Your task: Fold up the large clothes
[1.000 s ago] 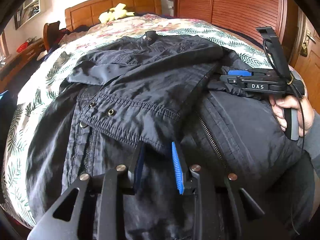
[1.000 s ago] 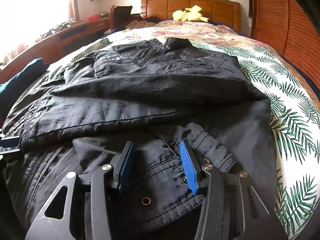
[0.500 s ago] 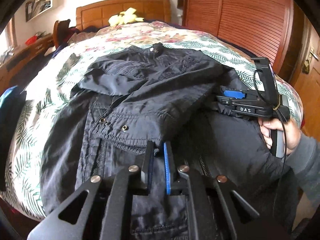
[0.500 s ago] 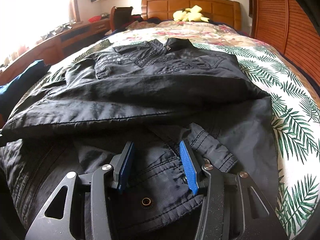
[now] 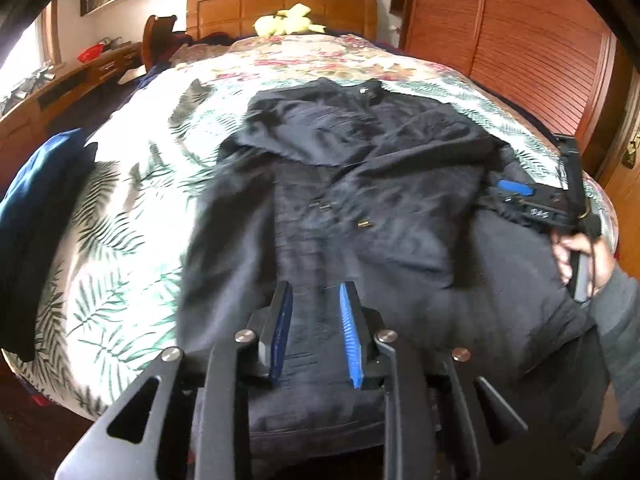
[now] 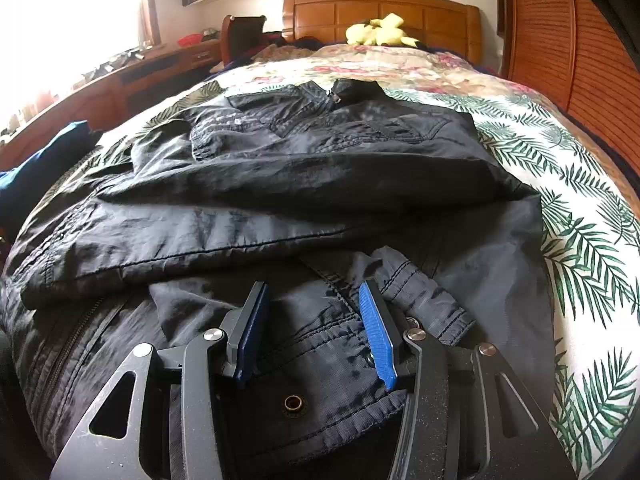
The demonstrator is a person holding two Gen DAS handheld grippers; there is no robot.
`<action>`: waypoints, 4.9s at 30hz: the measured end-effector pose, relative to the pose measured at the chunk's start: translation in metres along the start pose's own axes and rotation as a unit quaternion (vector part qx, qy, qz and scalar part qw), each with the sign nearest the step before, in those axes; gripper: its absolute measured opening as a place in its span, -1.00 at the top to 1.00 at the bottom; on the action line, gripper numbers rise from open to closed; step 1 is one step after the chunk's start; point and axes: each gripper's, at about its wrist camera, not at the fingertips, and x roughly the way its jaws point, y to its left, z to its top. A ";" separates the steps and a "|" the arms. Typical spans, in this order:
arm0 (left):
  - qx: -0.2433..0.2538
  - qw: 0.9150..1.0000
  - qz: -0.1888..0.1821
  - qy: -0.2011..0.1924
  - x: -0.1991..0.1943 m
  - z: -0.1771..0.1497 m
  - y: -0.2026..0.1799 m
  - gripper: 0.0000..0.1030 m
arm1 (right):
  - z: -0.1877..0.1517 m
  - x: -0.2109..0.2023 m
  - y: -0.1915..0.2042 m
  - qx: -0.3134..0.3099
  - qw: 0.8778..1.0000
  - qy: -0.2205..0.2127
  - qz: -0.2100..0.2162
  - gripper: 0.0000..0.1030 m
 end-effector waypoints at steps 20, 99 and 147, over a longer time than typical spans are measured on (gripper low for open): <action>-0.012 1.000 0.000 0.001 0.017 -0.036 0.069 0.28 | 0.001 0.002 0.010 -0.016 0.999 0.010 -0.046 0.08; -0.043 0.998 -0.054 -0.006 -0.008 -0.079 0.064 0.92 | -0.117 -0.131 -0.015 0.143 0.989 0.043 0.019 0.65; 0.034 0.981 -0.114 -0.156 -0.131 0.065 -0.020 0.98 | -0.107 -0.156 -0.037 0.136 0.987 0.049 -0.066 -0.12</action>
